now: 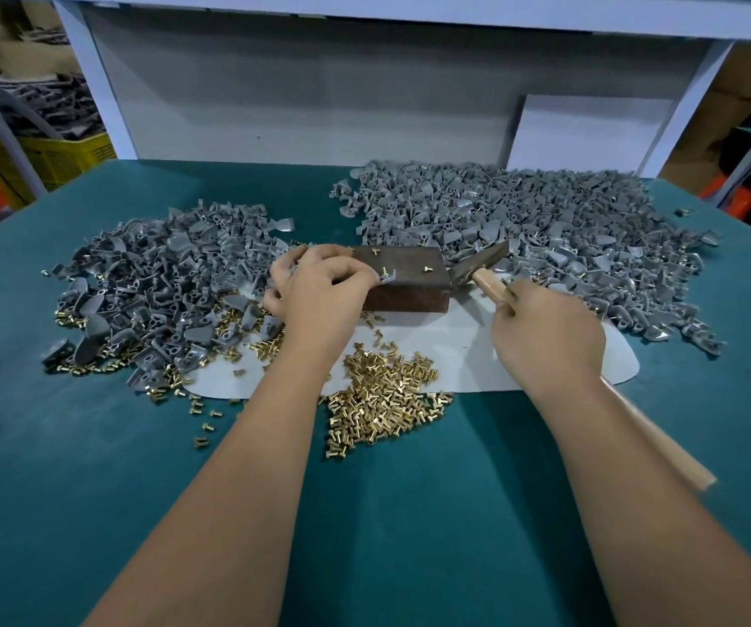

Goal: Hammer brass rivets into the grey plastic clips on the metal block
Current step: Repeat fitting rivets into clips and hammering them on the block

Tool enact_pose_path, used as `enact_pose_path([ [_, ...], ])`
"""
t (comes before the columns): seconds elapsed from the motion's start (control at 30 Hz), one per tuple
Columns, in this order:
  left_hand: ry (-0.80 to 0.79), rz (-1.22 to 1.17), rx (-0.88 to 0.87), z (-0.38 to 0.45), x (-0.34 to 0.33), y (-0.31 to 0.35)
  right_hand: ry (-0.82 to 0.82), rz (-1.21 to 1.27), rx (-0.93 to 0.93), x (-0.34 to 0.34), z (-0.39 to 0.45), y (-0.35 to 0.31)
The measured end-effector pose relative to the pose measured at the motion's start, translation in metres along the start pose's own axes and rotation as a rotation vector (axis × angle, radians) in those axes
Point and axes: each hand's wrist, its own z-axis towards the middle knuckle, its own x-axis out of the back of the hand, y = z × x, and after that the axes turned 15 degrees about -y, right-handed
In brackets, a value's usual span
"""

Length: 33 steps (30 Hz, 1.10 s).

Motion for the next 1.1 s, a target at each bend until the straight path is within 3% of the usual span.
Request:
enact_pose_path([
  [0.13, 0.002, -0.008, 0.001, 0.000, 0.001, -0.001, 0.106, -0.055, 0.034, -0.004, 0.001, 0.000],
  [0.27, 0.024, 0.076, -0.045, 0.000, -0.001, -0.001, 0.210, 0.216, 0.250, -0.002, 0.001, -0.020],
  [0.43, 0.068, 0.311, -0.095, 0.001, -0.004, -0.003, 0.003, 0.448, 0.435, -0.003, 0.016, -0.076],
  [0.53, 0.069, 0.357, -0.107, 0.001, -0.004, -0.005, -0.031, 0.417, 0.395, -0.006, 0.024, -0.093],
  [0.73, 0.079, 0.341, -0.093, 0.000, -0.005, -0.003, 0.076, 0.374, 0.365, -0.017, 0.025, -0.098],
  [1.1, 0.077, 0.317, -0.056, 0.002, -0.006, -0.005, 0.117, 0.566, 0.334, -0.022, 0.024, -0.101],
])
